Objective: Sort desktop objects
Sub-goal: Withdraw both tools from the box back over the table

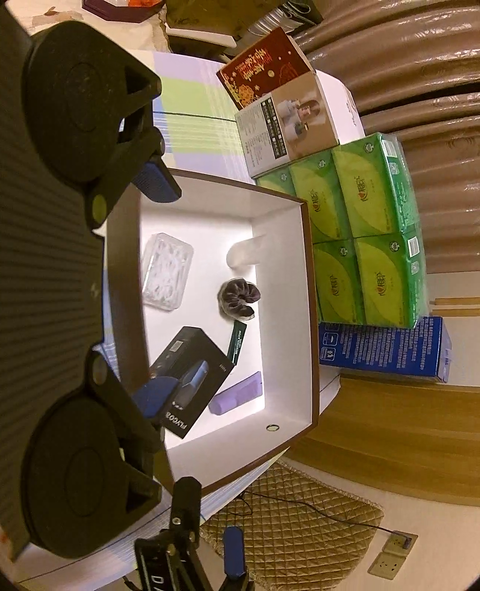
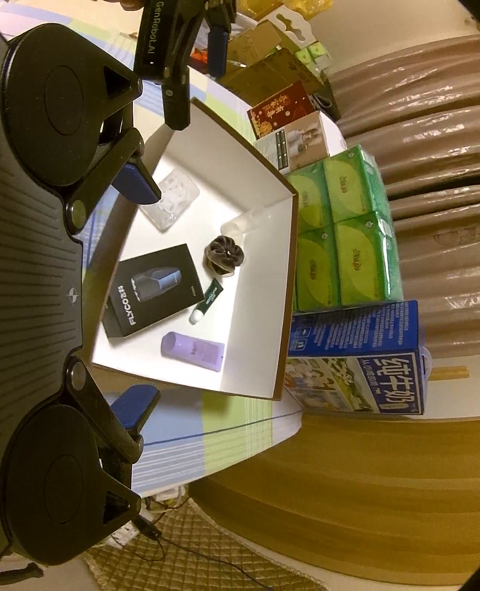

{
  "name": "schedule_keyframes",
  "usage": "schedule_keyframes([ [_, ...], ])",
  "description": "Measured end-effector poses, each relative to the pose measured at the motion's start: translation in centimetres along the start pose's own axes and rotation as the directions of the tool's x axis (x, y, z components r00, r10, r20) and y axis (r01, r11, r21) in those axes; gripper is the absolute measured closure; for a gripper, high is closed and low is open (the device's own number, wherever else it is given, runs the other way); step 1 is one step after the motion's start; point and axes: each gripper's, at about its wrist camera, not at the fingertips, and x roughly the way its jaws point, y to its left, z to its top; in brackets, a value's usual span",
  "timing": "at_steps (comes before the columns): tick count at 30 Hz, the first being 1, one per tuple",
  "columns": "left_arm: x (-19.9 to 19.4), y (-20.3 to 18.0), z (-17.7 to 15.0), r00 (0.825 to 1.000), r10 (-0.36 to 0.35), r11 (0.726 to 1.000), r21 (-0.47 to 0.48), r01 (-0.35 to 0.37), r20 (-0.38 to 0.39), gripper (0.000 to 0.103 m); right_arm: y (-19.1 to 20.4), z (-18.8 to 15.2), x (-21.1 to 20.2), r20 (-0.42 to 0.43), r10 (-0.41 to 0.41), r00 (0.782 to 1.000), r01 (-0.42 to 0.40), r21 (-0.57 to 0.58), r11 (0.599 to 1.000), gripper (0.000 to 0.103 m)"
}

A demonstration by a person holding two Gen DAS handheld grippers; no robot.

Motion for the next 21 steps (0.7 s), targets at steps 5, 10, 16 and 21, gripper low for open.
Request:
schedule_keyframes([
  [5, -2.0, -0.3, -1.1, 1.0, 0.01, 1.0, -0.01, -0.01, 0.01, 0.004, 0.7, -0.9, -1.8, 0.007, 0.006, 1.0, -0.006, 0.004, 1.0, 0.002],
  [10, -3.9, -0.6, -2.4, 1.0, 0.012, 1.0, -0.019, -0.012, 0.016, 0.004, 1.6, -2.1, -3.5, 0.015, 0.019, 1.0, -0.019, 0.007, 1.0, 0.002],
  [16, -6.0, -1.0, -3.7, 1.0, 0.015, 1.0, -0.024, -0.015, 0.025, 0.004, 2.4, -3.4, -5.2, 0.018, 0.031, 0.999, -0.031, 0.008, 0.999, 0.002],
  [21, -7.4, -1.5, -4.6, 0.999, 0.024, 0.999, -0.028, -0.023, 0.032, 0.004, 2.9, -4.3, -6.3, 0.021, 0.031, 0.999, -0.031, 0.007, 0.999, 0.002],
])
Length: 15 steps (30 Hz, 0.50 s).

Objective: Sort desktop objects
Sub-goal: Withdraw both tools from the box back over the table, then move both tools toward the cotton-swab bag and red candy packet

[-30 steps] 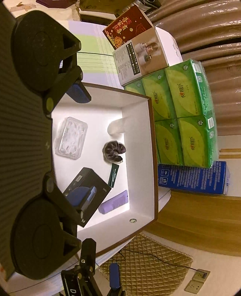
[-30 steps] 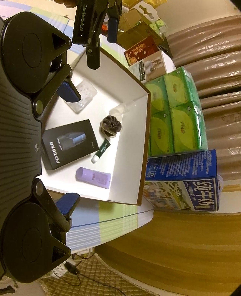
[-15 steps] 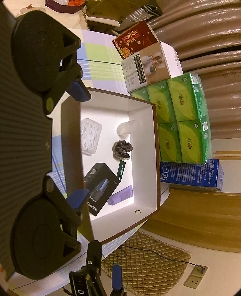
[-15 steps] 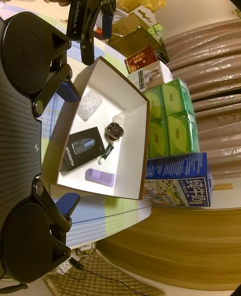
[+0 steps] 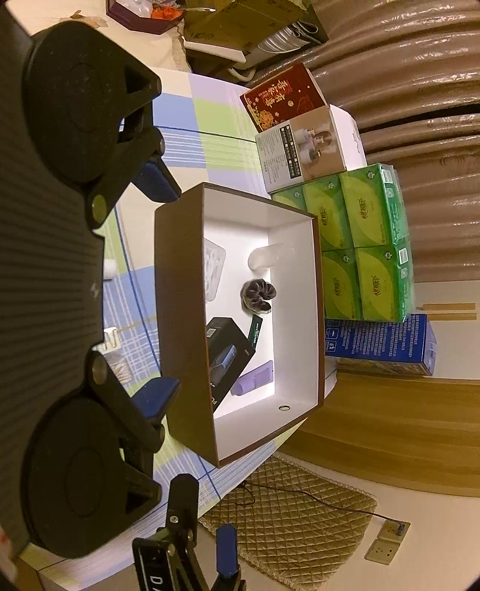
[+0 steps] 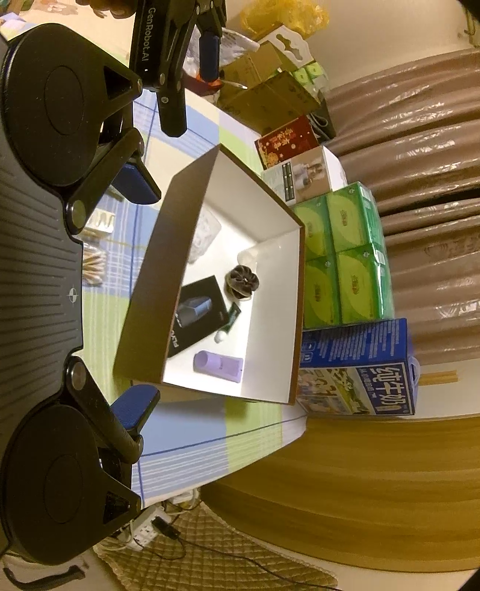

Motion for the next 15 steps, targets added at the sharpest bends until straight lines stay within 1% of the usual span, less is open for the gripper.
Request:
schedule_keyframes([
  [5, -1.2, -0.4, -0.9, 1.0, 0.006, 1.0, -0.003, -0.006, 0.001, 0.004, 0.7, -1.0, -0.8, -0.001, -0.007, 1.0, 0.007, -0.027, 1.0, 0.002],
  [7, -1.5, -0.6, -1.3, 1.0, 0.011, 1.0, -0.001, -0.011, -0.001, 0.004, 0.9, -1.5, -1.1, -0.001, 0.002, 1.0, -0.002, -0.034, 0.999, 0.002],
  [15, -2.5, -0.9, -3.0, 1.0, 0.018, 1.0, -0.012, -0.018, -0.017, 0.004, 0.9, -3.3, -1.4, -0.033, 0.021, 0.999, -0.02, 0.01, 1.0, 0.002],
])
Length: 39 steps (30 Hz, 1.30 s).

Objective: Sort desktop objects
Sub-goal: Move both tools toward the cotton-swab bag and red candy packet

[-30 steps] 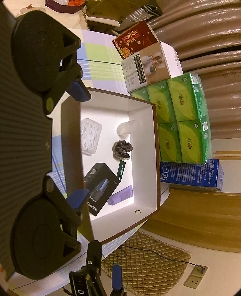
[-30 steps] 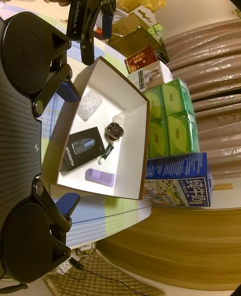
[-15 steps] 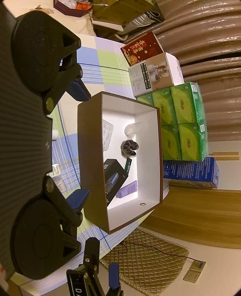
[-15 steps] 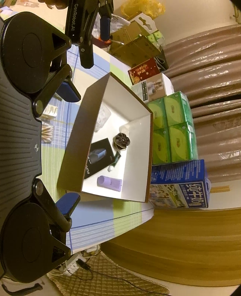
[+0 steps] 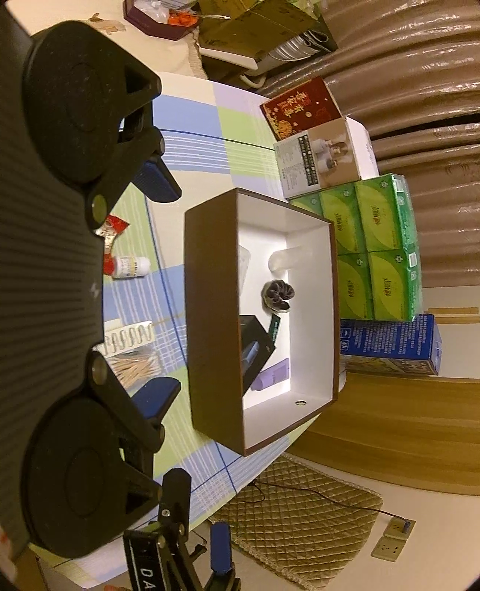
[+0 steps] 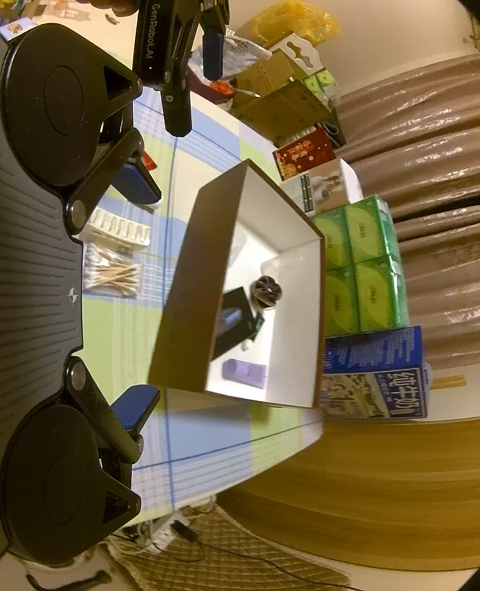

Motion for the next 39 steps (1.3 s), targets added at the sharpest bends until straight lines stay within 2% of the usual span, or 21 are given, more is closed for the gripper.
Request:
schedule_keyframes([
  [5, -0.3, -0.1, -1.0, 1.0, 0.014, 1.0, -0.006, -0.014, -0.017, 0.004, -0.1, -0.6, 0.1, -0.021, 0.01, 1.0, -0.009, 0.022, 1.0, 0.002],
  [16, -0.5, 0.3, -3.9, 0.997, 0.038, 0.999, -0.033, -0.04, -0.067, 0.004, 0.7, -2.6, 0.6, -0.096, 0.048, 0.994, -0.05, -0.011, 0.999, 0.002],
  [24, -0.3, 1.0, -6.1, 0.994, 0.032, 0.998, -0.056, -0.038, -0.109, 0.004, 1.0, -4.1, 1.1, -0.13, 0.059, 0.99, -0.061, -0.006, 0.998, 0.002],
  [39, 1.1, 2.9, -9.7, 0.986, 0.023, 0.996, -0.076, -0.036, -0.167, 0.004, 0.2, -6.8, 2.8, -0.171, 0.04, 0.985, -0.03, 0.065, 0.997, 0.002],
])
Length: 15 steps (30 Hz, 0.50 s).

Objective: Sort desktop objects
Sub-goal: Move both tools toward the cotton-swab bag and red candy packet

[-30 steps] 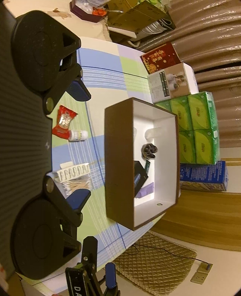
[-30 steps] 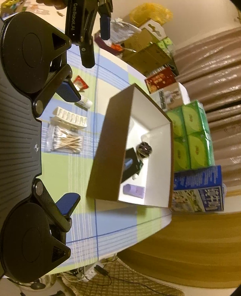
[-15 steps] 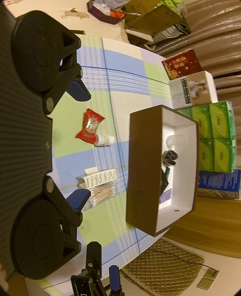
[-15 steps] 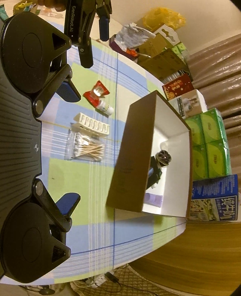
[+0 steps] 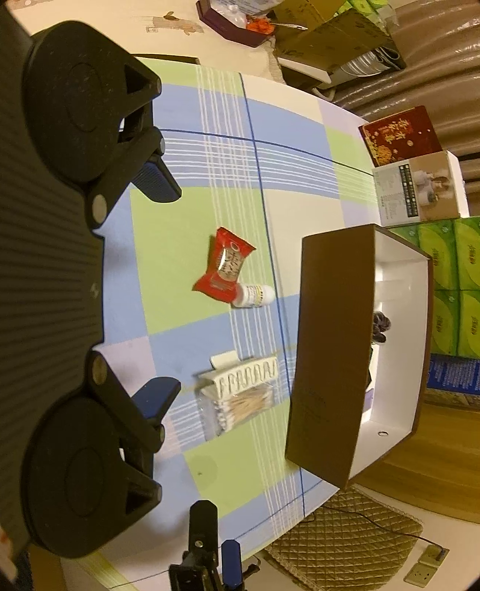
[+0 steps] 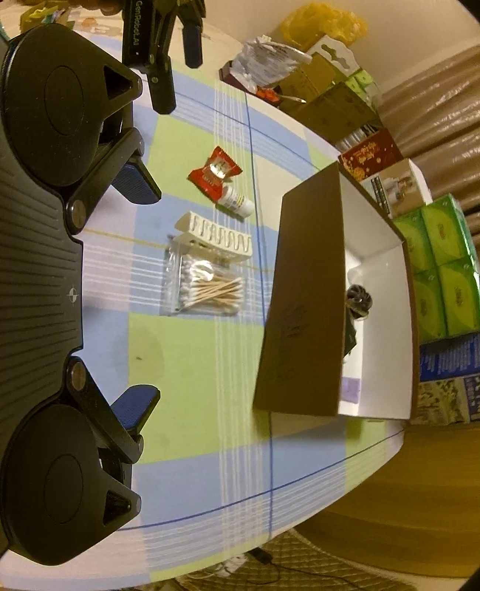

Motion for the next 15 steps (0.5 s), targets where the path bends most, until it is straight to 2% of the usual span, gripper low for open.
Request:
schedule_keyframes([
  [15, 2.2, 1.2, 0.5, 1.0, -0.016, 1.0, -0.01, 0.016, -0.01, 0.004, 0.3, 0.2, 2.3, 0.004, -0.04, 0.999, 0.04, 0.003, 0.999, 0.002],
])
